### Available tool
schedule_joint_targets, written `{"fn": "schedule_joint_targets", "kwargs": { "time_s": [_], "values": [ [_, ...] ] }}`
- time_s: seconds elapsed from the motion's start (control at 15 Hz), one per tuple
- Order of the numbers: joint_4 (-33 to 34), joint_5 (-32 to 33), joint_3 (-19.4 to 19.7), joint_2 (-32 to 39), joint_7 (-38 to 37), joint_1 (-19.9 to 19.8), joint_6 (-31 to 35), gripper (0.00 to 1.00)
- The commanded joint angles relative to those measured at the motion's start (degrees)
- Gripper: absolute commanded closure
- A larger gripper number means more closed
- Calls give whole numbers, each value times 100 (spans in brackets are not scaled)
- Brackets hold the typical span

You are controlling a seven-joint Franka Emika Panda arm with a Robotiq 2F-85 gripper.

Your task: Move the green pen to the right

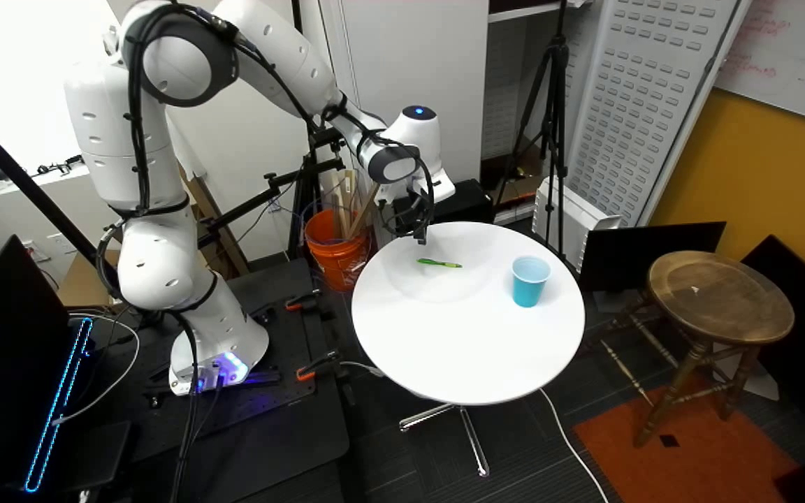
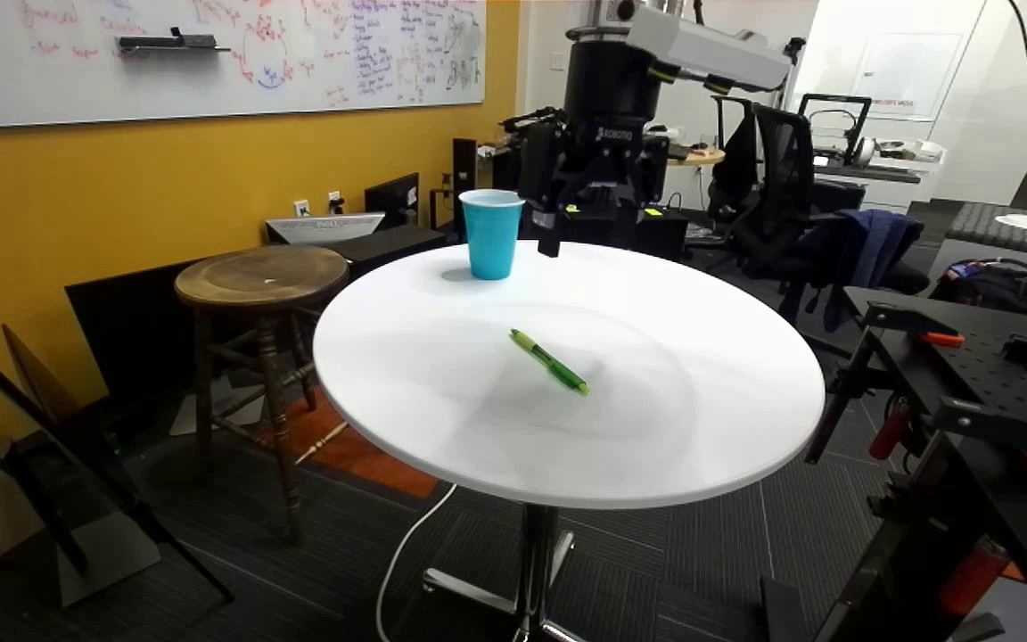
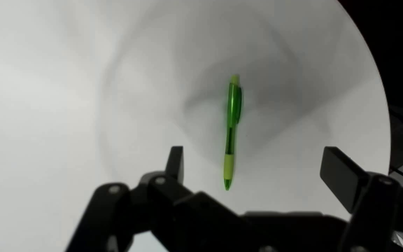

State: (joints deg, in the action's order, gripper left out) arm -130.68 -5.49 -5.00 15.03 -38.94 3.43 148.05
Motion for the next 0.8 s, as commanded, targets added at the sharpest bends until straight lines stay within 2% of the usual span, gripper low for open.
{"fn": "schedule_joint_targets", "kwargs": {
  "time_s": [0.0, 0.2, 0.73],
  "values": [
    [443, -91, 250, 585, -52, 209, 401, 0],
    [660, -80, 405, 953, -61, 327, 583, 0],
    [1139, -90, 660, 1618, 26, 487, 568, 0]
  ]
}}
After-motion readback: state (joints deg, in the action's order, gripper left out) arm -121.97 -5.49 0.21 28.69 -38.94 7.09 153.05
